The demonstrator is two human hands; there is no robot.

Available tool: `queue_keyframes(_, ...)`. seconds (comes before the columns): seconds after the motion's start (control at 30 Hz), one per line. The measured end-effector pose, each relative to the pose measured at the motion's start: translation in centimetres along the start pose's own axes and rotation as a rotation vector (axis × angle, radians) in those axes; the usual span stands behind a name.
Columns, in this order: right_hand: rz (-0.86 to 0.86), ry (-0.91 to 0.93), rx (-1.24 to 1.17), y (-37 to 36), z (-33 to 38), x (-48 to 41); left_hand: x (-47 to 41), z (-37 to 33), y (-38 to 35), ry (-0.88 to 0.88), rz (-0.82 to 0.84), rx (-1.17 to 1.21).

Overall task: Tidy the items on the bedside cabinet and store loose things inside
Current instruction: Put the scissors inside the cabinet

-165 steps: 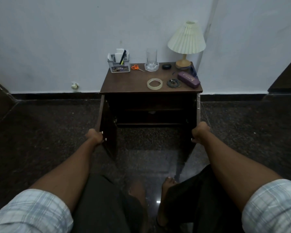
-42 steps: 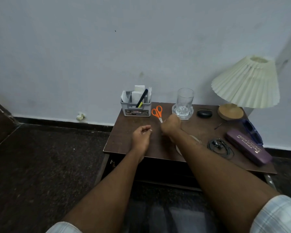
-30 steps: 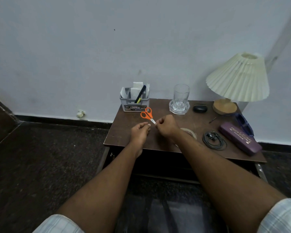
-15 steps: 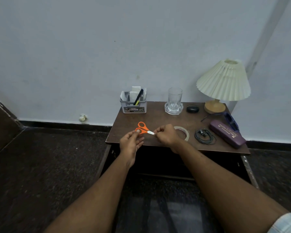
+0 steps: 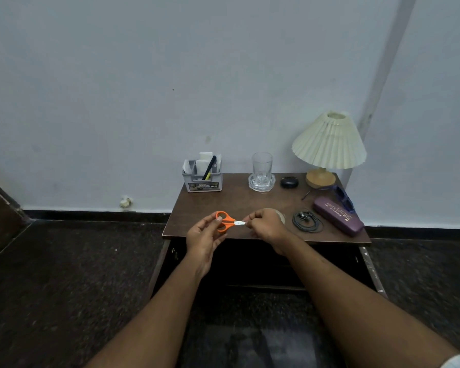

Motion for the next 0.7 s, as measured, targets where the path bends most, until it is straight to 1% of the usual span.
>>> queue_keyframes(0.17, -0.005, 0.008, -0.047, 0.2, -0.3, 0.5, 0.8, 0.8, 0.5, -0.02, -0.022, -0.02)
queue_keyframes(0.33, 0.066, -0.042, -0.117, -0.2, -2.1, 1.2, 1.4, 1.2, 0.9, -0.029, -0.028, -0.044)
queue_keyframes(0.47, 0.083, -0.062, -0.112, -0.9, -3.7, 1.6, 1.9, 2.3, 1.8, -0.014, -0.057, -0.079)
queue_keyframes(0.7, 0.184, -0.109, -0.119, -3.8, -7.7, 2.2, 2.1, 5.1, 5.0, -0.008, -0.106, -0.192)
Point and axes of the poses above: each hand's wrist, its own x-axis away from the middle knuckle, its own y-axis out of the back of the hand, z = x × y, the point moved 7 cm from there along -x, towards the middle knuckle, and after that the axes turned 5 degrees about -y, right-handed, at the moved point
